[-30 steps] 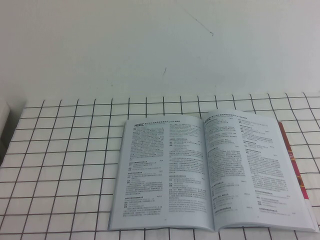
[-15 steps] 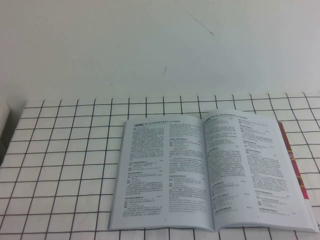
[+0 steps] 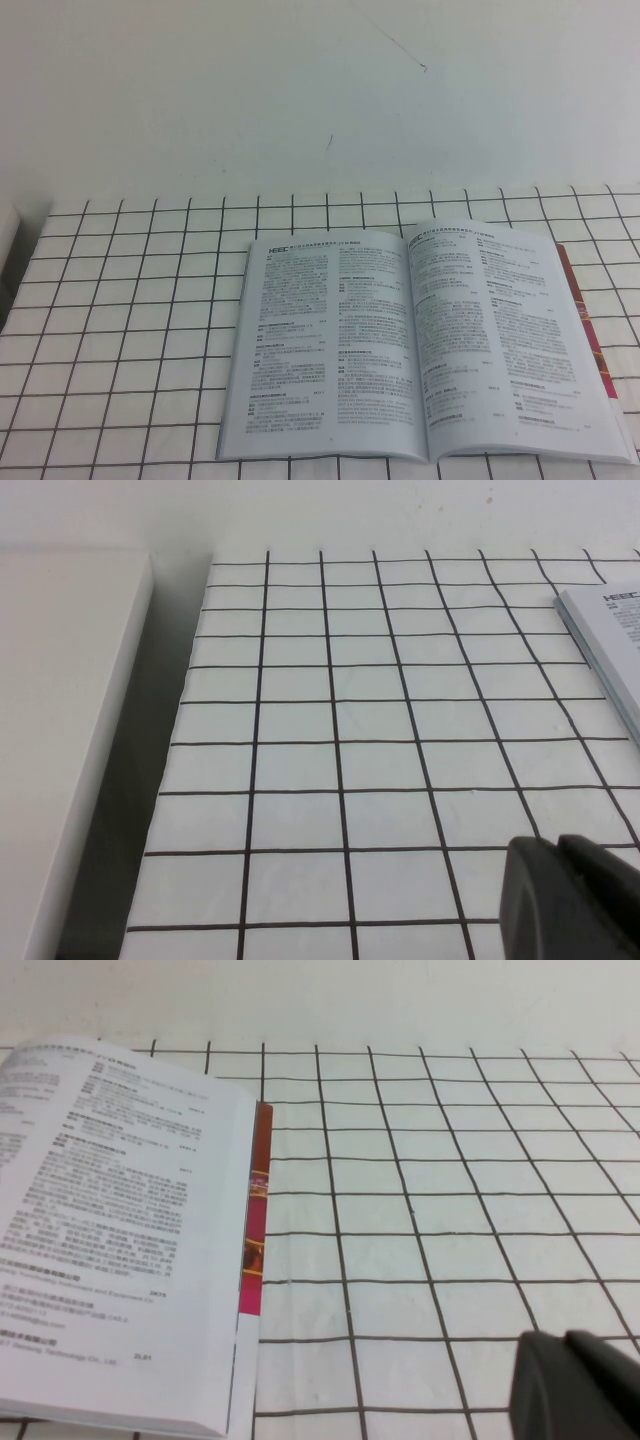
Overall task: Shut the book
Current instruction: 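Close the open booklet and leave it lying on the table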
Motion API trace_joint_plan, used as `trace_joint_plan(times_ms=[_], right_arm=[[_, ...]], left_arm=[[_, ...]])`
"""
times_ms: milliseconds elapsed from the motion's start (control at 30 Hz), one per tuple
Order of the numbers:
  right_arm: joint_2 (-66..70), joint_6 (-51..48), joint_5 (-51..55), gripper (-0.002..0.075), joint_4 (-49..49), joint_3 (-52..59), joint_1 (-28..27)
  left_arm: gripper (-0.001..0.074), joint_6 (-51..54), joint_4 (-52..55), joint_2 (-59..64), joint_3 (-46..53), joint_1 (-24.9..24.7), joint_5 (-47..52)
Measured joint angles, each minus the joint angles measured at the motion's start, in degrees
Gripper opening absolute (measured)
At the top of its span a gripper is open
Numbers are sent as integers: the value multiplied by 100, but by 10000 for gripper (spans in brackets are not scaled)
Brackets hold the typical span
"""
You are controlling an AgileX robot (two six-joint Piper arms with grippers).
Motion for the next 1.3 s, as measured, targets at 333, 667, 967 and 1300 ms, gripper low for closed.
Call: trace_joint_plan(times_ms=[333,667,967,1300], right_arm=[[0,0,-681,-3,-27,45,0],[0,0,-4022,-3,-363,45,0],[0,-110,-4963,-3,-10,45,0],[71,-258,-1541,-3,238,-1294,0]], left_arm=[[-4,0,14,0,50,0,-606],[-4,0,14,0,50,0,-3387],[-4,11,-60,0,50,0,-4099],[-4,35,-608,23,-443,0,-2552]])
